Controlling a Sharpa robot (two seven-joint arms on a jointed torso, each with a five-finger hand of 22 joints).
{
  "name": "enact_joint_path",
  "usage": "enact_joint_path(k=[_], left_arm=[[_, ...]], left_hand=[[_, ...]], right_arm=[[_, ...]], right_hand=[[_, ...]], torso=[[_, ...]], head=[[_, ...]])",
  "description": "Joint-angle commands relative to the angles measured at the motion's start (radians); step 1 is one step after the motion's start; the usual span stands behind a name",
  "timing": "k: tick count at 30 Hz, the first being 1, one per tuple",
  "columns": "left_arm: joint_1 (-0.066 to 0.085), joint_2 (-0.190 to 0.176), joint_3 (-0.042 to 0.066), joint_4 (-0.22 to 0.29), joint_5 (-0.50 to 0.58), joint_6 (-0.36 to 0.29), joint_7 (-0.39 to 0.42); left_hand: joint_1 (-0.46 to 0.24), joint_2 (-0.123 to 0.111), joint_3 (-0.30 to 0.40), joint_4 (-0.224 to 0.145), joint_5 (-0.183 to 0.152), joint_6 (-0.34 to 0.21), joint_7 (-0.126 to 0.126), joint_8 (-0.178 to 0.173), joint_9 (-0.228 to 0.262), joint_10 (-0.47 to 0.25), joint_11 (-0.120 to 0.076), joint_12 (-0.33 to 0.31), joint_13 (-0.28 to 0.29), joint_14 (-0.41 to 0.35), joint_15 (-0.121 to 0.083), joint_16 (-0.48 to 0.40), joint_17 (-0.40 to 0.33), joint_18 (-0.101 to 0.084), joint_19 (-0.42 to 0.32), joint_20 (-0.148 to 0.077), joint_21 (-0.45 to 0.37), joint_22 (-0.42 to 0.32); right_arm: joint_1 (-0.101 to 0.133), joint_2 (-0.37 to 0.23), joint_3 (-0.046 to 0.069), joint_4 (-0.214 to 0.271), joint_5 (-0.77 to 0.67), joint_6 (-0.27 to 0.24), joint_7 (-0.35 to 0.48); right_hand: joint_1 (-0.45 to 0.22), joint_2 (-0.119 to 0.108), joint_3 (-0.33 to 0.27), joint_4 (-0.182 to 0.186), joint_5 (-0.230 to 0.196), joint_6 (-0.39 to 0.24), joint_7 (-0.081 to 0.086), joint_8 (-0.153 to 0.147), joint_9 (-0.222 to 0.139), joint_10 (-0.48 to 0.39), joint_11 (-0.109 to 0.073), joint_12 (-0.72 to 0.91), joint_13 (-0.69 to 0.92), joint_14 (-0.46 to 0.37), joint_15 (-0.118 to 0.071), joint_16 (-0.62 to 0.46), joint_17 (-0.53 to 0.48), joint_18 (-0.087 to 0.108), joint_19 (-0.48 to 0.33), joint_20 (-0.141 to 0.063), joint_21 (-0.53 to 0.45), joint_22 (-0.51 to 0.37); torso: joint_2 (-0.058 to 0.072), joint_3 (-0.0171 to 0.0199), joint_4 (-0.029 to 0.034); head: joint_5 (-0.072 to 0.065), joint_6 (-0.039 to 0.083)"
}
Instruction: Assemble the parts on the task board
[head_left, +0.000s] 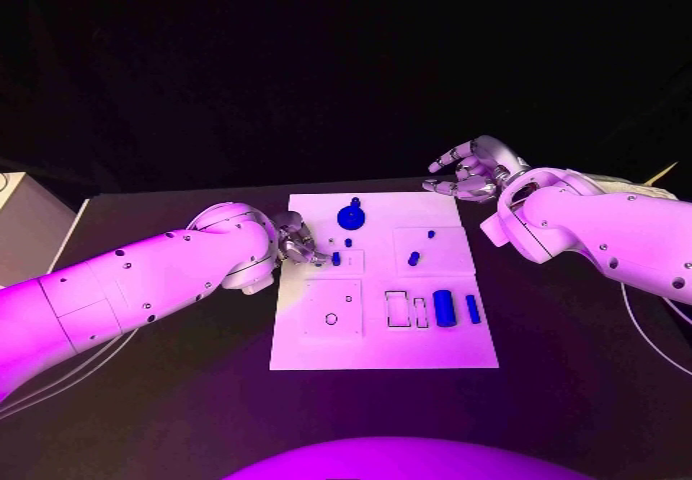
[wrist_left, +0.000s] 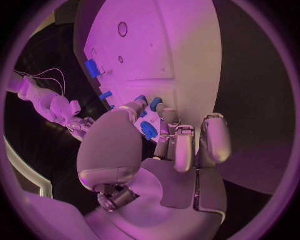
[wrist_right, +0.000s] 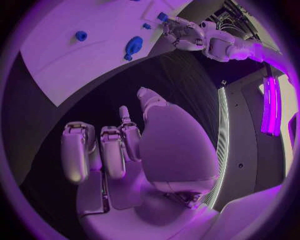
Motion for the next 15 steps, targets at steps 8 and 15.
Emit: enact_joint_path(k=[8, 15], left_arm=[[-0.016, -0.021, -0.008, 0.025, 0.003, 0.039, -0.024], [-0.016, -0.041, -0.002, 0.052, 0.002, 0.046, -0.029]], left_hand=[[0.025, 0.002, -0.021, 0.000, 0.008, -0.060, 0.047, -0.120, -0.004, -0.018, 0.004, -0.008, -0.011, 0.084, 0.009, -0.010, 0.217, 0.008, -0.014, 0.001, -0.010, -0.010], [0.036, 0.003, -0.028, 0.000, 0.009, -0.061, 0.048, -0.120, -0.007, -0.021, 0.005, -0.009, -0.014, 0.083, 0.010, -0.010, 0.217, 0.008, -0.015, 0.002, -0.012, -0.012]], right_arm=[[-0.001, -0.002, 0.000, 0.001, -0.010, 0.006, 0.010], [-0.002, -0.002, 0.000, 0.000, -0.010, 0.007, 0.009]], right_hand=[[-0.006, -0.003, 0.004, -0.001, 0.004, -0.007, 0.003, 0.006, -0.001, -0.004, 0.000, -0.004, 0.118, 0.099, -0.001, 0.000, 0.251, 0.001, 0.048, 0.002, -0.006, 0.133], [-0.006, -0.003, 0.004, -0.001, 0.004, -0.007, 0.003, 0.006, -0.001, -0.004, 0.000, -0.004, 0.118, 0.099, -0.001, 0.000, 0.251, 0.001, 0.048, 0.002, -0.006, 0.133]], torso=[[0.000, -0.0008, -0.0001], [-0.001, -0.0005, 0.0011]], head=[[0.000, 0.003], [-0.001, 0.004]])
